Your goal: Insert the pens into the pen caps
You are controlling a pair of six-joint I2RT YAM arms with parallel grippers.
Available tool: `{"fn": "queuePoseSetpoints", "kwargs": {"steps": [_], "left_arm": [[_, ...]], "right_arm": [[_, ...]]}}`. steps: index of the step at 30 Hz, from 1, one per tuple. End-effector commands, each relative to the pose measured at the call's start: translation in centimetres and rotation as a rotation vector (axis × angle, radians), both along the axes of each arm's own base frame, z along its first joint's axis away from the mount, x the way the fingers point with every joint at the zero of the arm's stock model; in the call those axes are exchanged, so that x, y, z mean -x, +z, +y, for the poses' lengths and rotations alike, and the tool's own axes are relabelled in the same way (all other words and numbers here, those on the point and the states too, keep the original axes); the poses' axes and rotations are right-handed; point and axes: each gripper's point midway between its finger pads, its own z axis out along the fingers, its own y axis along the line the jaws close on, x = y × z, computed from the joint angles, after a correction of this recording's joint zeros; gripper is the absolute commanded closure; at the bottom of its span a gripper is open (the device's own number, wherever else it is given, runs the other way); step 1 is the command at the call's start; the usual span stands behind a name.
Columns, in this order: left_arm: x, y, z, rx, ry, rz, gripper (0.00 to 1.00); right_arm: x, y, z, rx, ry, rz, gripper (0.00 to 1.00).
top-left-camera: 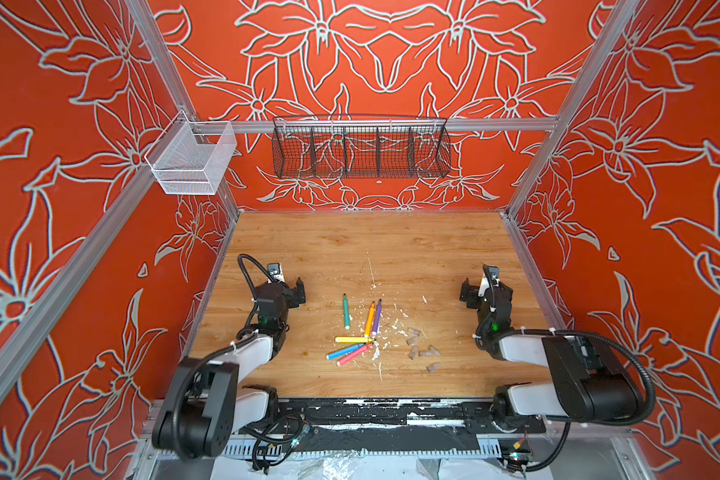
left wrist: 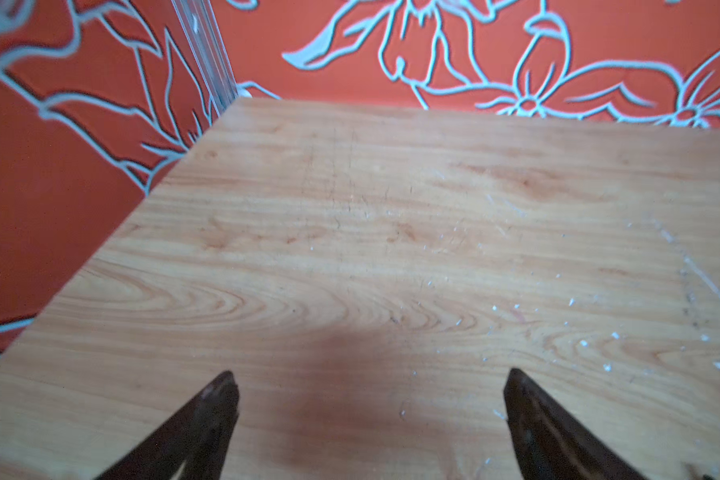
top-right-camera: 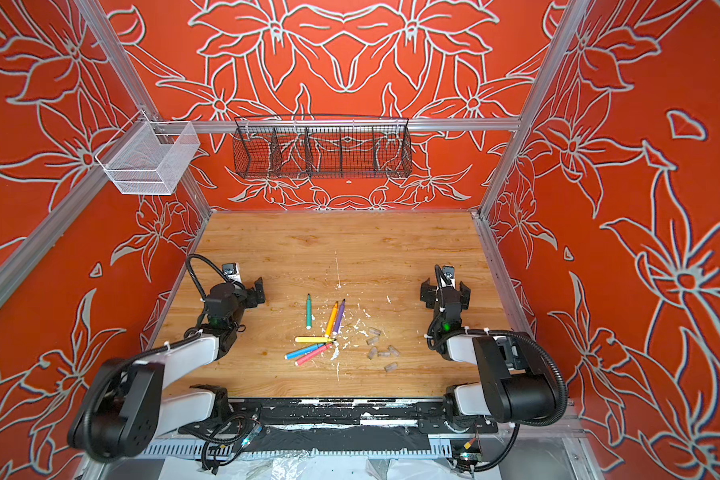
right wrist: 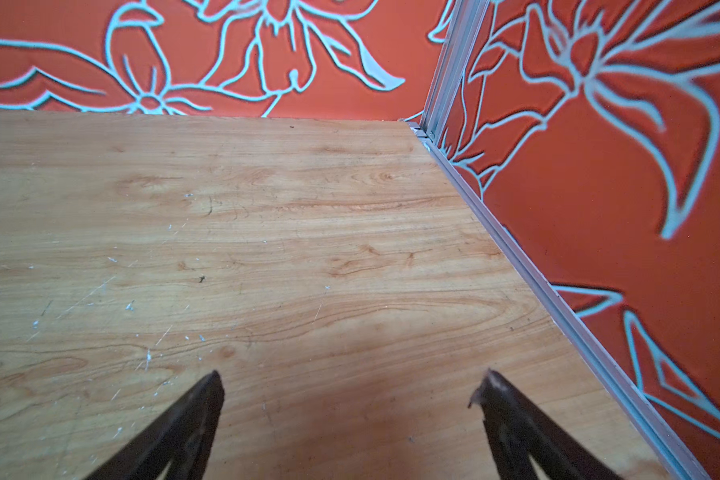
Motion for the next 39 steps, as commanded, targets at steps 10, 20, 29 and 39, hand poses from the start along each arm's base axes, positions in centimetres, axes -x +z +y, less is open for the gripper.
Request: {"fn": "queuePoseSetpoints", "kwargs": {"steps": [10,20,29,39], "left_arm": [[4.2,6.5,-4.5,0.337,-0.164,-0.027,0.03],[8.5,10.3,-9.8,0.722,-0.386,-0.03,0.03],[9.7,10.1,-5.4,0.777,0.023,0.183,0.03],[8.3,10.6,-8.4,0.737,-0.218,0.164,0.03]], "right_arm": [[1.6,5.0,-0.1,0.023,-0.057,-0.043,0.03],[7.5,6.9,6.0,-0.522,0.202,0.018,0.03],[12.6,10.9,5.4,-0.681,0.211,-0.134,0.03],[11.9,9.7,5.3,-0.675,0.164,-0.039,0.03]]}}
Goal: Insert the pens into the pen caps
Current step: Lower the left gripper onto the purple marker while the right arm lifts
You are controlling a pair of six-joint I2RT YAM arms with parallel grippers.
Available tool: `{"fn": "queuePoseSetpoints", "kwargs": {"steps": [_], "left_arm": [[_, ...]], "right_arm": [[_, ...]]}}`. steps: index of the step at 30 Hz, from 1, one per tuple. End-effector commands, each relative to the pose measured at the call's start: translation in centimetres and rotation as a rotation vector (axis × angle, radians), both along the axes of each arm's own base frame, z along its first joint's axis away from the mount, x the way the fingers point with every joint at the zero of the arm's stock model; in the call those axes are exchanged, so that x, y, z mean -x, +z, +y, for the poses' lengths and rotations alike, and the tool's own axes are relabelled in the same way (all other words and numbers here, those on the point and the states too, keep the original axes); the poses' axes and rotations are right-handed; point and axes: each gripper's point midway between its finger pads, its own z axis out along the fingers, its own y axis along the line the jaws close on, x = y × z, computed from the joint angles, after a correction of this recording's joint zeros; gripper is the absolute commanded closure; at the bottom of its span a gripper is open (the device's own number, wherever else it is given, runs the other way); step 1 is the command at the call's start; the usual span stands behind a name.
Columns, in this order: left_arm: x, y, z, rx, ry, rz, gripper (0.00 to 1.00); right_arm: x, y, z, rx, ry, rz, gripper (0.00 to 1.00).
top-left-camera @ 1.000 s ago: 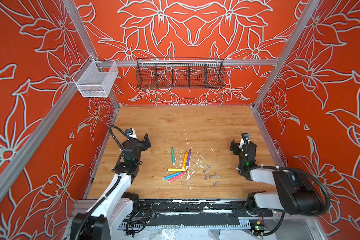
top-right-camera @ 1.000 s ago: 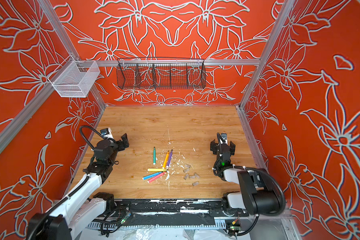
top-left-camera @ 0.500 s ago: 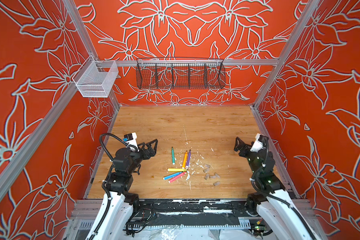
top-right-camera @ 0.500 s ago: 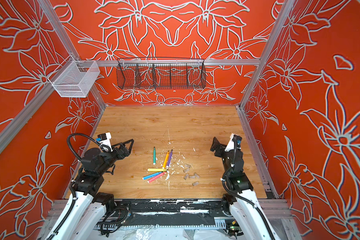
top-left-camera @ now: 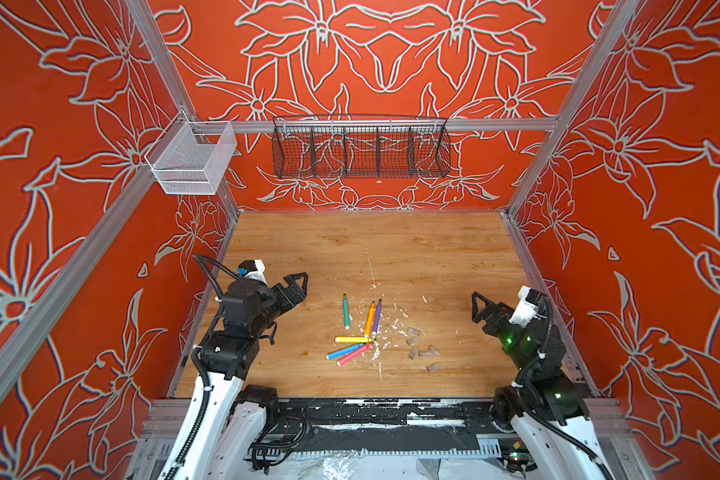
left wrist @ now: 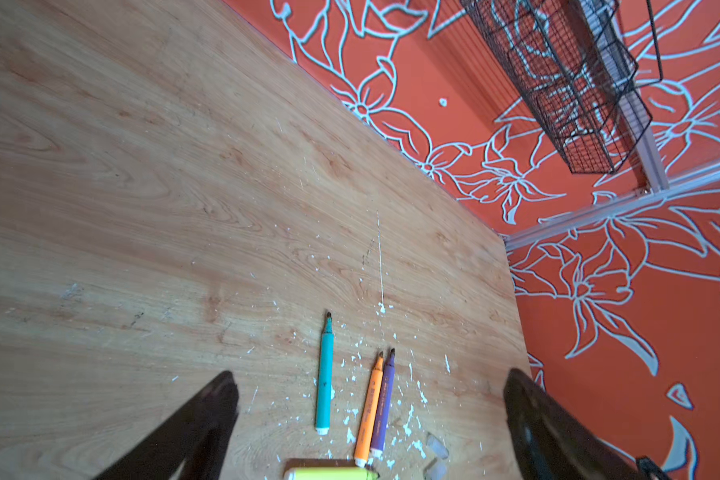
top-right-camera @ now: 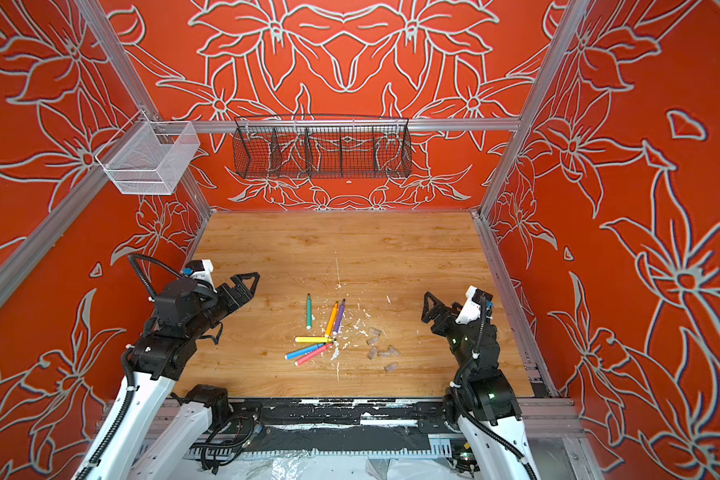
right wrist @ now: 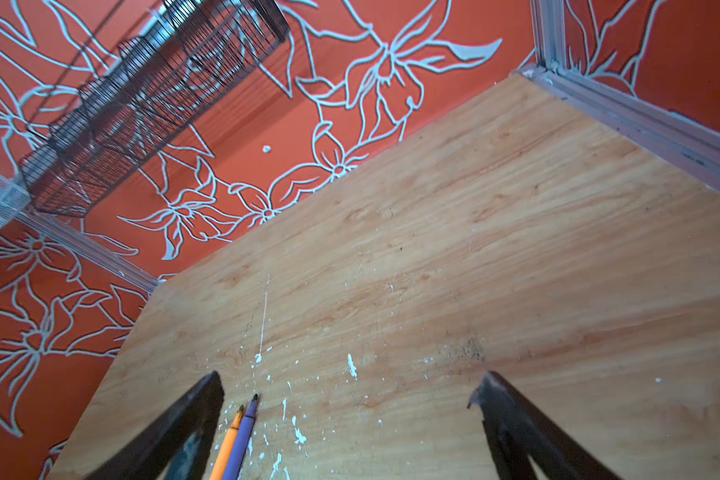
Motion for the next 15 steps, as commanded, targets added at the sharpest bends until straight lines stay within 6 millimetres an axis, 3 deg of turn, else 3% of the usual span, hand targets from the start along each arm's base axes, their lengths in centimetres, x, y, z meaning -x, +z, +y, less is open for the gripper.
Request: {"fn": "queuePoseSetpoints", "kwargs": {"steps": [1,3,6,10,15], "left_arm": [[-0.2,-1.4,-0.2,-0.012,-0.018,0.052,0.03],[-0.5,-1.9,-0.7,-0.017,-0.053,0.066,0.03],[-1.1,-2.4,-3.9,-0.031,-0.188,0.07,0.0],[-1.0,-3.6,-8.8,-0.255,-0.29,0.112,0.14],[-1.3,-6.0,-15.1,-0.376,-0.43,0.154,0.29]], "right_arm": [[-0.1,-0.3,-0.5,0.002,-0.031,0.053,0.03],[-0.5,-1.2,-0.7,0.024,-0.042,0.091,0.03],[-1.2,-2.4,-1.1,0.058,-0.064,0.146,0.03],[-2.2,-4.2,-1.6,0.106,-0.094,0.199,0.07],[-2.9,-6.7,-3.8,0.173,-0.212,0.265,0.1]]}}
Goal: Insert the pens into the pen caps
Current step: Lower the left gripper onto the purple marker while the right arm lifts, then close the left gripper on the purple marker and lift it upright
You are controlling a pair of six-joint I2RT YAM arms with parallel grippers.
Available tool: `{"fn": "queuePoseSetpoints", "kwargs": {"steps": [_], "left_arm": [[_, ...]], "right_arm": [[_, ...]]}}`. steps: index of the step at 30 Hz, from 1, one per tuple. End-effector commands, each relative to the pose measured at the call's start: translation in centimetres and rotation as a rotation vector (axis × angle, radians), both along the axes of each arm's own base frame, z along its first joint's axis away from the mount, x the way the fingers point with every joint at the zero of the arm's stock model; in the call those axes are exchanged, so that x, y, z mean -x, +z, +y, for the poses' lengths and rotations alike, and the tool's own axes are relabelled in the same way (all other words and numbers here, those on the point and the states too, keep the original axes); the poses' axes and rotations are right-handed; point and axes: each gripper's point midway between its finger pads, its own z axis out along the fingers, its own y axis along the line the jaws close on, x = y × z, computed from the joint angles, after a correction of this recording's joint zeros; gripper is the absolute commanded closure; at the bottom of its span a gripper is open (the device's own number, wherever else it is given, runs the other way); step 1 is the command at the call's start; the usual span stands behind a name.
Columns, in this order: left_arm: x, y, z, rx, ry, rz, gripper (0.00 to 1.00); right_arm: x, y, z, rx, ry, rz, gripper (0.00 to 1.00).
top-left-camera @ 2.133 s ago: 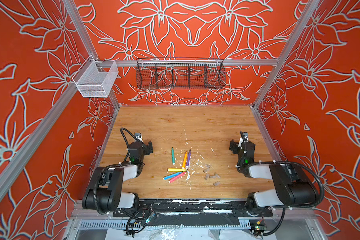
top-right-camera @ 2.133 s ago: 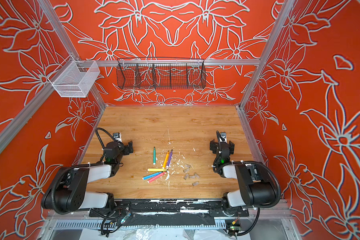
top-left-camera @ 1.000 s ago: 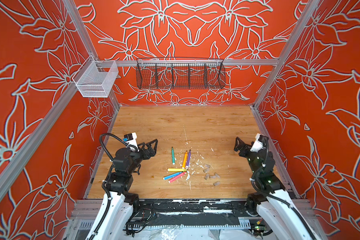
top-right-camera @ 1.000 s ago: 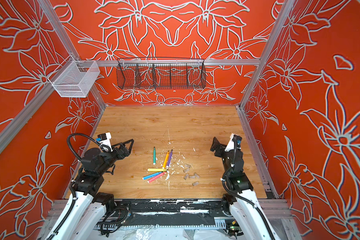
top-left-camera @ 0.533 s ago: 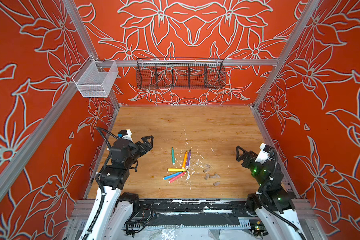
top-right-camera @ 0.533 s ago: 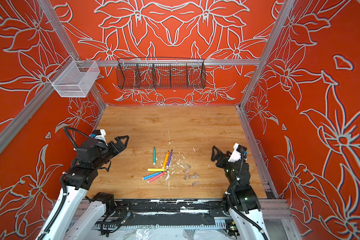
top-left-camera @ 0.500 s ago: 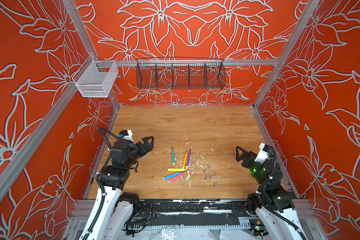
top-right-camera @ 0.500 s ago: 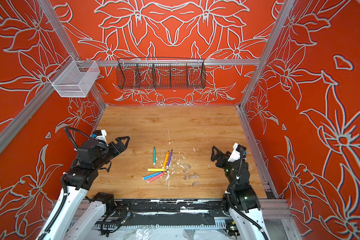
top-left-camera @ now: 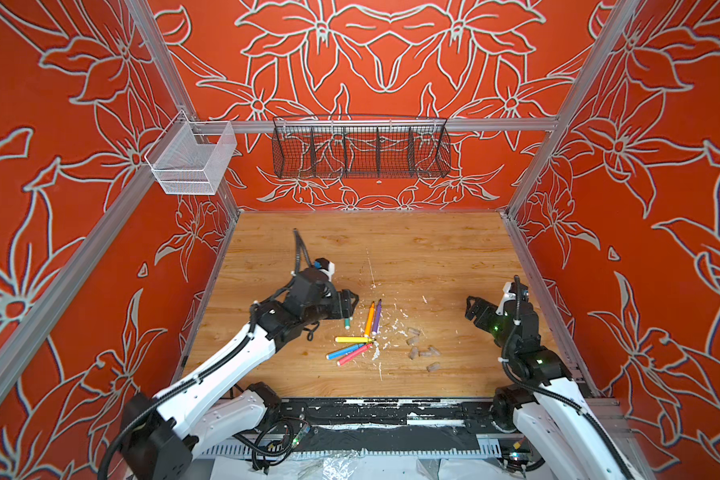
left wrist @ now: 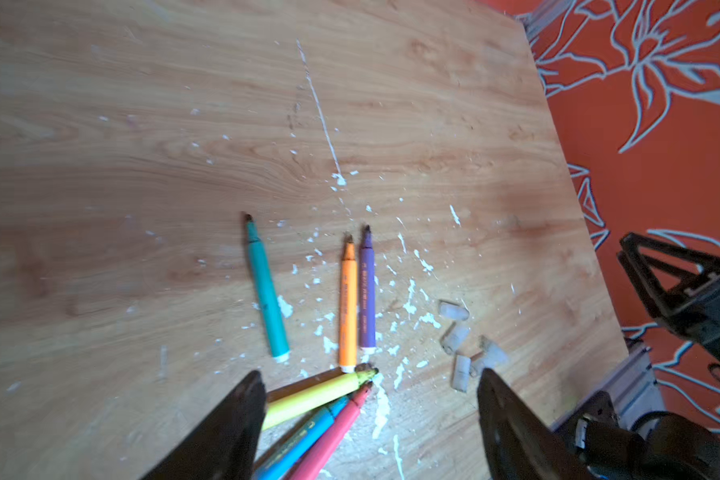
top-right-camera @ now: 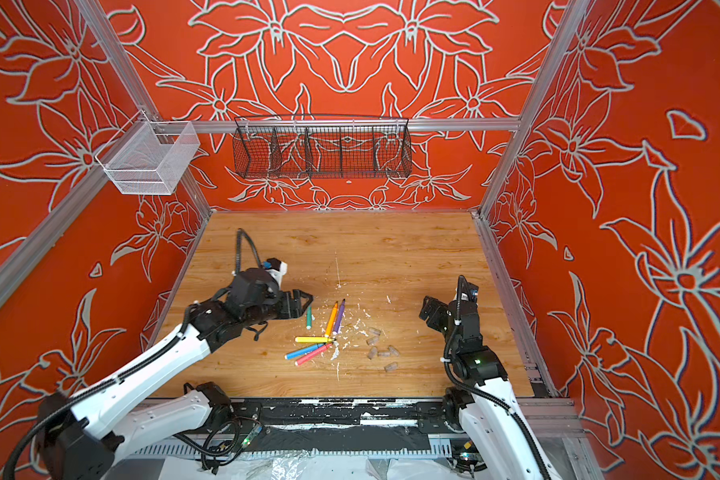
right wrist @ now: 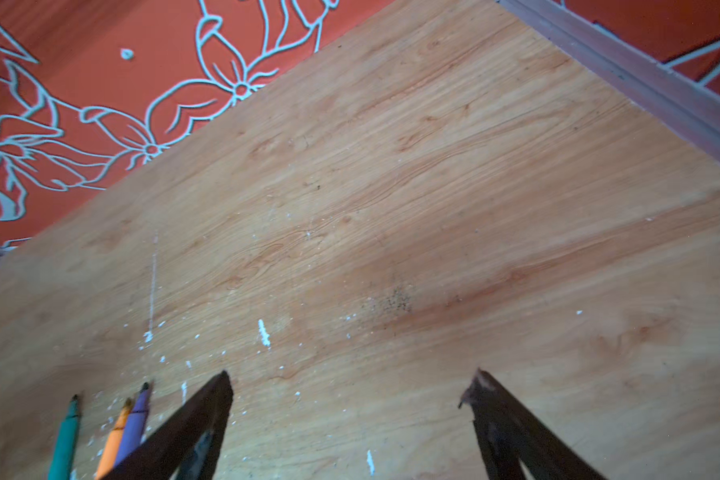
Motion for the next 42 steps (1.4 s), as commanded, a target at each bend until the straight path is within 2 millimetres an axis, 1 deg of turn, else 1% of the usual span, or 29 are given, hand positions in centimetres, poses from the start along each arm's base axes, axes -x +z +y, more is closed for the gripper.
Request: {"fn": "queuePoseSetpoints", "kwargs": {"steps": [1,5,8,11,13,17,21,25,28,33,42], "left_arm": [[-1.2,-0.8,-1.7,-0.117,0.0,-0.03,0.32],[-1.0,-3.4,-4.9,-0.21,-0.05,0.044,0.4],[-0.9,-5.8,-6.3,-0.296,-0.063,0.087,0.47],[-0.7,-7.9,-7.2,-0.369,-0.076,0.137,0.57],[-0.7,-9.1,-7.5,-0.402,-0.079,0.171,0.62],[-0.9,-11.1,-7.6,-0.45,-0.071,0.217,0.67],[-0.9,-12.5,-8.3,-0.462,-0.093,0.251,0.71],[-1.0,-13.4,-8.7,-0.471,-0.104,0.272,0.75],[-1.0,-14.0,-8.9,-0.48,-0.105,0.285,0.75],[-1.2,-14.9,-8.1,-0.525,-0.069,0.298,0.75],[-1.2,-16.7,-8.2,-0.544,-0.067,0.323,0.75]], "right_arm": [[-0.5,-0.7,-2.2,0.07,-0.113,-0.001,0.1],[-1.1,-0.9,-2.2,0.078,-0.115,0.0,0.11],[-1.1,-1.1,-2.3,0.08,-0.123,0.005,0.11],[-1.0,-1.0,-2.3,0.078,-0.124,-0.003,0.11],[-0.9,-0.9,-2.4,0.077,-0.125,-0.01,0.11],[-0.8,-0.8,-2.4,0.075,-0.126,-0.025,0.1],[-0.8,-0.8,-2.4,0.076,-0.125,-0.024,0.1],[-0.9,-0.9,-2.4,0.077,-0.126,-0.017,0.1],[-0.9,-0.9,-2.4,0.078,-0.125,-0.014,0.1],[-0.9,-1.0,-2.3,0.077,-0.121,-0.011,0.1],[-0.9,-0.9,-2.2,0.075,-0.116,-0.016,0.1]]}}
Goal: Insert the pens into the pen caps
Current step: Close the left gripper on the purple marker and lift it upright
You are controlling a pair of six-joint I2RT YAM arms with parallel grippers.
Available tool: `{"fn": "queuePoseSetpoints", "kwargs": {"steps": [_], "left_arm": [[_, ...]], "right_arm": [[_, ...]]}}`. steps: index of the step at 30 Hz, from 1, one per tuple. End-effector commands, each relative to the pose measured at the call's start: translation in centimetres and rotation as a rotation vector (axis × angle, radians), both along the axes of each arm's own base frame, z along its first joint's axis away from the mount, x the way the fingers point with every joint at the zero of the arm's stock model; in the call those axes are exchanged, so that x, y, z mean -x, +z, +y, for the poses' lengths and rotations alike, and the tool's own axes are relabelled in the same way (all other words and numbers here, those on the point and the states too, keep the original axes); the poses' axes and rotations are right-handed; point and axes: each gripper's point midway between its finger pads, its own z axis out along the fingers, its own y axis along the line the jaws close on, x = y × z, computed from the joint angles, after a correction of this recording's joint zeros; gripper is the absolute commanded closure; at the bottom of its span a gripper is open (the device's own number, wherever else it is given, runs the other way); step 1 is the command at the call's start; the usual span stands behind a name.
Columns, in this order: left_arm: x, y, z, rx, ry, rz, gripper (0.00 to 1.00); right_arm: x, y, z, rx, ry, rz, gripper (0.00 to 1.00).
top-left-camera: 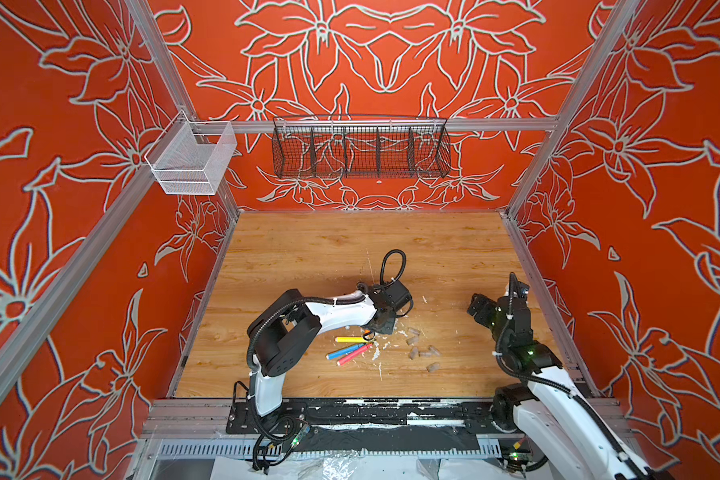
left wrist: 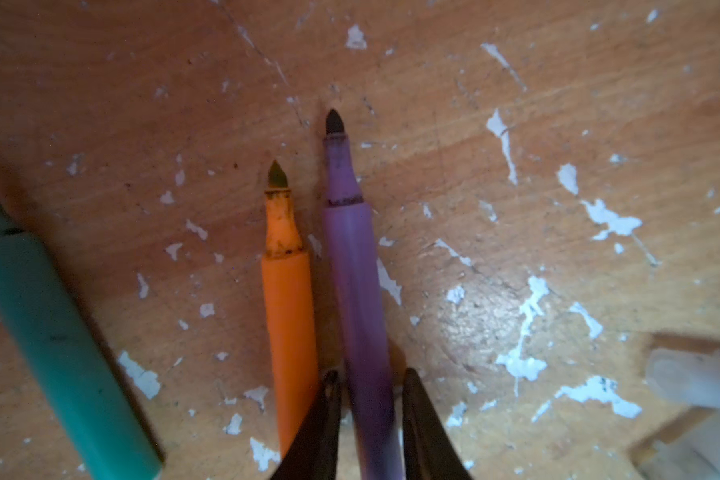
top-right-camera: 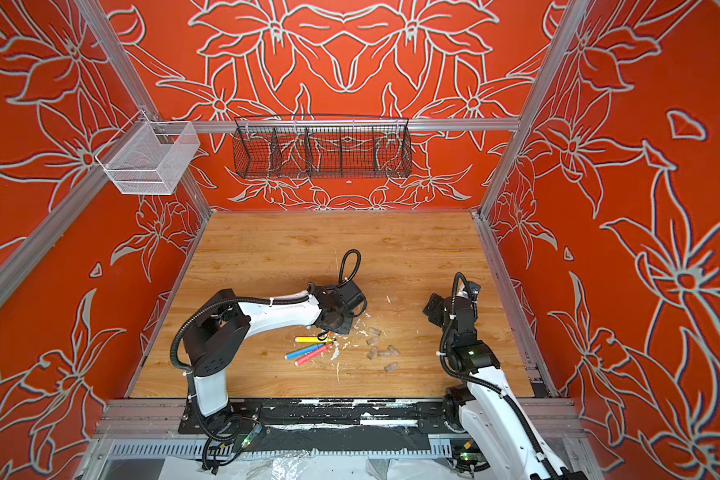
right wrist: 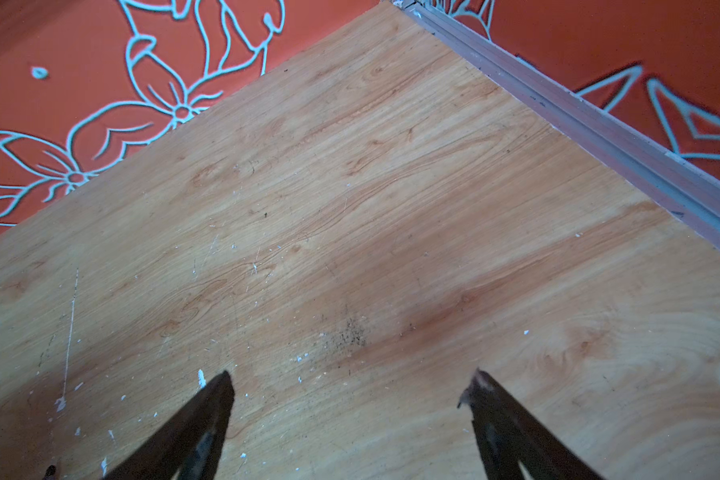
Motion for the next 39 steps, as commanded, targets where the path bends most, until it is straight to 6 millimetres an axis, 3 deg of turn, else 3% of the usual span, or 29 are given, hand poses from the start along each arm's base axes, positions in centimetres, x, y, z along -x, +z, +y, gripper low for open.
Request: {"fn": "queuePoseSetpoints", "kwargs": {"steps": [1,5,10,13,15,19,23,30,32,36,39], "left_arm": [[0.0,-0.8,0.3,-0.03,0.024,0.014,0.75],[0.1,-1.5,0.2,-0.033,0.029,0.033,0.77],[0.4,-1.9,0.3,-0.037,0.035,0.045,0.89],[0.5,-1.4,0.3,-0.026,0.034,0.045,1.0],[0.4,-0.4,0.3,-0.01,0.038,0.031,1.0],[0.3,4.1,-0.4,0.07,0.02,-0.017,1.0],[0.7,11.2,-0.4,0.221,0.01,-0.111,1.0],[2.4,21.1,2.6,0.472,0.08,-0.309,1.0],[2.5,22.7,3.3,0.533,0.08,-0.385,1.0],[1.6,24.6,7.1,0.495,0.14,-0.532,1.0],[1.3,24.9,7.1,0.473,0.027,-0.641,1.0]], "right_arm": [[0.1,-0.2,-0.3,0.01,-0.012,-0.001,0.1],[0.1,-0.3,-0.3,0.009,-0.014,0.001,0.1],[0.3,-0.3,-0.4,0.004,-0.02,0.0,0.12],[0.7,0.0,-0.4,-0.026,-0.04,0.012,0.17],[0.8,0.5,0.0,-0.065,-0.032,0.019,0.2],[0.6,1.6,2.0,-0.165,0.04,0.027,0.24],[0.4,2.8,4.6,-0.246,0.14,0.007,0.26],[0.4,5.5,9.9,-0.183,0.312,-0.009,0.26],[0.4,6.0,11.5,-0.192,0.36,-0.01,0.26],[0.5,7.0,14.0,-0.21,0.426,-0.043,0.26],[0.8,7.7,15.9,-0.196,0.463,-0.061,0.26]]}}
